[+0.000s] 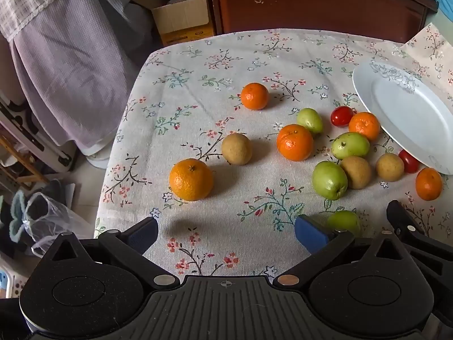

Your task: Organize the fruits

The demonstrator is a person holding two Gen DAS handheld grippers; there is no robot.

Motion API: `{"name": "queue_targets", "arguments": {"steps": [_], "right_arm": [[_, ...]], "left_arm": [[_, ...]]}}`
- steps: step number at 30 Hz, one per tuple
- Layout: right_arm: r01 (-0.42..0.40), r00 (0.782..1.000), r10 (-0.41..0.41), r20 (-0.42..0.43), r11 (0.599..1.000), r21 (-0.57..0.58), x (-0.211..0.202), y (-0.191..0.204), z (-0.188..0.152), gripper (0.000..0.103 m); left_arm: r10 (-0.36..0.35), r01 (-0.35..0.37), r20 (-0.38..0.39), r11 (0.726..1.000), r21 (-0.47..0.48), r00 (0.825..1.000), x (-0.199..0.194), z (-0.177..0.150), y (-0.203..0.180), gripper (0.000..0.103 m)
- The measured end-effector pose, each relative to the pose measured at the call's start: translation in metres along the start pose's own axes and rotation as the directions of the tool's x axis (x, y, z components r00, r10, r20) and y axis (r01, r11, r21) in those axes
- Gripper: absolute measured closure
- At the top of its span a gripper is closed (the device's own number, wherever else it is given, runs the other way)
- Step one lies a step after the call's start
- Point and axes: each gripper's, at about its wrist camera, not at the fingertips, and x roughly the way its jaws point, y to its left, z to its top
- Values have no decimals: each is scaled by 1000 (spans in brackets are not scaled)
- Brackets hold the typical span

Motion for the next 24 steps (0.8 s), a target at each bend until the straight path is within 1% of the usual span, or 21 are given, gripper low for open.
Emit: {"name": "queue_targets", "arguments": {"steps": [8, 11, 15, 19, 24], "right_arm": [[-16, 1000, 16, -10, 1000, -25, -7, -3, -1, 0], [-34, 998, 32, -51, 998, -48, -7, -1, 3, 1], [-108, 988, 96, -123, 990, -93, -6, -6, 8, 0], [-119, 984, 102, -149, 987, -108, -7, -6, 9, 1], [-138, 969, 109, -222, 983, -120, -5, -4, 15, 1]], "left_arm": [[-5, 5, 0, 1000, 1, 1000, -2, -2, 1, 0], [-6, 6, 1, 1000, 4, 1000, -3, -2, 2, 0], [-4, 4, 5, 1000, 11, 1000, -5, -3, 2, 0], [0, 0, 9, 1000, 15, 1000, -6, -5, 1, 0], [2, -2, 14, 1000, 24, 1000, -8, -9, 1, 0]]}}
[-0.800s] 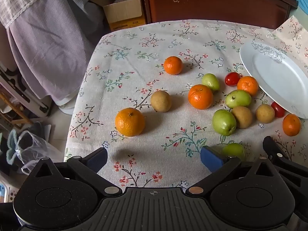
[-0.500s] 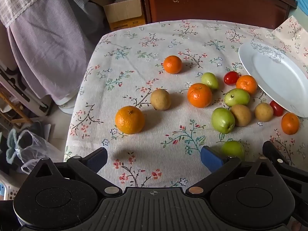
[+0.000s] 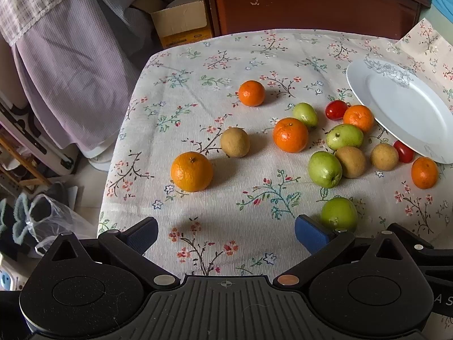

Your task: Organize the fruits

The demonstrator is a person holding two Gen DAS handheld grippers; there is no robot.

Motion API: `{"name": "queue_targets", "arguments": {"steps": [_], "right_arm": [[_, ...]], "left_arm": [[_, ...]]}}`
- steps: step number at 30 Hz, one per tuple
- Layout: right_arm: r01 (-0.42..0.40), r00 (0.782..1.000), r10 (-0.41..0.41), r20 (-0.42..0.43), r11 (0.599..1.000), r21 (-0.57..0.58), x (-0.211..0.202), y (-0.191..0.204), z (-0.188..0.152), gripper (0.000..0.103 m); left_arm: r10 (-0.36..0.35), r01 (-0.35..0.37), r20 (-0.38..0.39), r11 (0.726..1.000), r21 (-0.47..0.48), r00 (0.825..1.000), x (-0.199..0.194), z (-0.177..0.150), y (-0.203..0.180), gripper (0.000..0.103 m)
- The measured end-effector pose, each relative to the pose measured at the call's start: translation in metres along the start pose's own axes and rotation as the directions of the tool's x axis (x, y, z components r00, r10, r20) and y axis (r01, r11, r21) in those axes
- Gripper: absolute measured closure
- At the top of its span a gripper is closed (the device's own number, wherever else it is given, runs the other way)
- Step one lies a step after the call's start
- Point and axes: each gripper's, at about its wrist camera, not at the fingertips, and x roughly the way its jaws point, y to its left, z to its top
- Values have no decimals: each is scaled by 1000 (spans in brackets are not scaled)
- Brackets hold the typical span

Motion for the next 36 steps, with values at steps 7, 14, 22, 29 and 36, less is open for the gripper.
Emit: {"name": "queue_targets", "arguments": {"steps": [7, 14, 22, 29, 36], "right_arm": [[-11, 1000, 10, -22, 1000, -14, -4, 0, -4, 1], [1, 989, -2, -148, 1000, -12, -1, 2, 11, 1], [-36, 967, 24, -253, 998, -43, 10, 0, 25, 0], [-148, 976, 126, -179, 982, -115, 0, -20, 17, 1], [-179, 966, 176, -189, 984, 4, 15, -40, 41, 1]], "left_arm": [[0, 0, -3, 1000, 11, 1000, -4, -6, 0, 0], [-36, 35, -49, 999, -18, 998, -3, -7, 6, 0], [-46, 45, -62, 999, -9, 997, -3, -8, 7, 0], [-42, 40, -67, 999, -22, 997, -4, -8, 6, 0], [-17, 16, -55, 1000, -24, 998, -7, -7, 9, 0]]}}
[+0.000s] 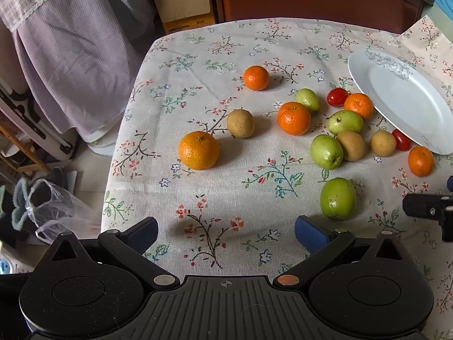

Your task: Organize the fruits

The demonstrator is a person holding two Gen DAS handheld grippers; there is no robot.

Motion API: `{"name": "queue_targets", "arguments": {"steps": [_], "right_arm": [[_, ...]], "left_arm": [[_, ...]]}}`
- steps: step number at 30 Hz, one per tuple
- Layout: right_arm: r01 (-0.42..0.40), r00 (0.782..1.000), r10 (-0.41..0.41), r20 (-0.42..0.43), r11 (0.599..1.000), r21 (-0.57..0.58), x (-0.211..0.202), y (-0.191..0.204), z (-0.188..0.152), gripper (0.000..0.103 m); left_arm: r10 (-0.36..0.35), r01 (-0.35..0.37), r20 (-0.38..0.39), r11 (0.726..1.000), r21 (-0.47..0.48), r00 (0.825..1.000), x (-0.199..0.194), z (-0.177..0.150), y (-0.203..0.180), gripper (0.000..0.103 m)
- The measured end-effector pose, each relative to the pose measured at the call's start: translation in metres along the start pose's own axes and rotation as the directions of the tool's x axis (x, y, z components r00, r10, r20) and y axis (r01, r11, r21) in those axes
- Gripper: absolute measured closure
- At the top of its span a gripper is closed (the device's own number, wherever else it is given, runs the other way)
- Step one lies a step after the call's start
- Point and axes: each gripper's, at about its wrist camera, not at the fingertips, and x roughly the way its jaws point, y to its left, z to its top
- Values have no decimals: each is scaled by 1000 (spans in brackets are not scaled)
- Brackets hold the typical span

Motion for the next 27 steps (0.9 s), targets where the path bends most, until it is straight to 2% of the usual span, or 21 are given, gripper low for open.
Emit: {"name": "queue_targets", "arguments": {"steps": [3, 8, 17, 21, 24, 27], "right_arm": [[15, 1000, -15, 16, 999, 28, 3, -9, 5, 1], [-6, 998, 2, 55, 997, 77, 5, -18, 15, 1], [-30, 997, 18, 71, 985, 170, 10, -30, 26, 1], [12, 995, -32, 91, 978, 209, 11, -38, 29, 1], [16, 994, -39, 99, 975, 223, 13, -43, 32, 0], [44, 994, -64, 90, 978, 206, 15, -38, 33, 1]], "left_arm": [[-6, 6, 8, 1000, -21, 1000, -2, 1, 3, 0], [-11, 11, 18, 1000, -13, 1000, -4, 2, -1, 0], [3, -2, 36, 999, -32, 999, -7, 2, 2, 0], [-2, 3, 39, 999, -35, 999, -8, 3, 1, 0], [-9, 10, 32, 999, -39, 999, -8, 4, -1, 0], [-26, 27, 35, 999, -40, 999, -13, 8, -4, 0]]}}
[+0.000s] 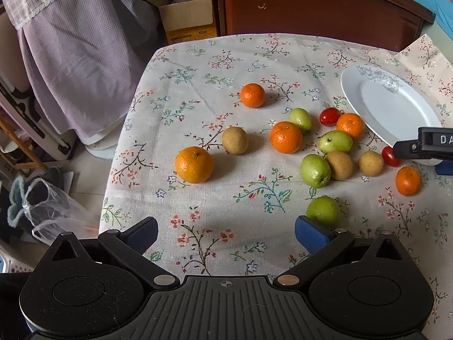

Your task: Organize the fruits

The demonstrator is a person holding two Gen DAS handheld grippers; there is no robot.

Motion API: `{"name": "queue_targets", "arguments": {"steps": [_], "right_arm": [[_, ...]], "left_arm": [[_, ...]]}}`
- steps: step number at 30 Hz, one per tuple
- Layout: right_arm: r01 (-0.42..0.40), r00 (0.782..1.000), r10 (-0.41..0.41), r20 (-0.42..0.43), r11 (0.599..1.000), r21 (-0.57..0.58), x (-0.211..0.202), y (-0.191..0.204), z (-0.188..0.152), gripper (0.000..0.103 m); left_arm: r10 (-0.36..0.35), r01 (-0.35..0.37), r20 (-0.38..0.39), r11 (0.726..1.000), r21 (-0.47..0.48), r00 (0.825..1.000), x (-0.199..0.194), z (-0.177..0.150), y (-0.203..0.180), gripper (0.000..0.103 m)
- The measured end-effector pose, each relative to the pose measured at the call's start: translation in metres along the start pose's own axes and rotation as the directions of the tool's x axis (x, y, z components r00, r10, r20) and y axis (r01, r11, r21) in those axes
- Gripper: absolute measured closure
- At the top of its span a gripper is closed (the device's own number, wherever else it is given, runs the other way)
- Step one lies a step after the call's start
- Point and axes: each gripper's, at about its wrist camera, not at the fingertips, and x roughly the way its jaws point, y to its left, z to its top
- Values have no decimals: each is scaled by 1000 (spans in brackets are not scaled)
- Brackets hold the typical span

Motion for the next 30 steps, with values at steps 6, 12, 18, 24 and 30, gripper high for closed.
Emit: {"name": "queue_targets", "arguments": {"steps": [6, 12, 18, 24, 30], "right_arm": [[50, 998, -47, 35, 996, -78, -24, 19, -11, 1], [120, 978, -87, 187, 978, -172, -67, 55, -23, 1], [82, 971, -49, 235, 988, -134, -95, 75, -41, 1], [30, 961, -8, 276, 997, -77, -104, 77, -63, 1], [126, 979, -109, 172, 988, -90, -95, 83, -61, 1]], "left_arm": [[-5, 5, 12, 1000, 16, 1000, -11, 8, -3, 0], [-33, 31, 32, 998, 58, 999, -29, 13, -2, 0], [-48, 41, 59, 993, 109, 997, -48, 21, 3, 0], [-42, 32, 79, 991, 127, 996, -57, 24, 6, 0], [-28, 17, 90, 992, 123, 996, -52, 21, 3, 0]]}}
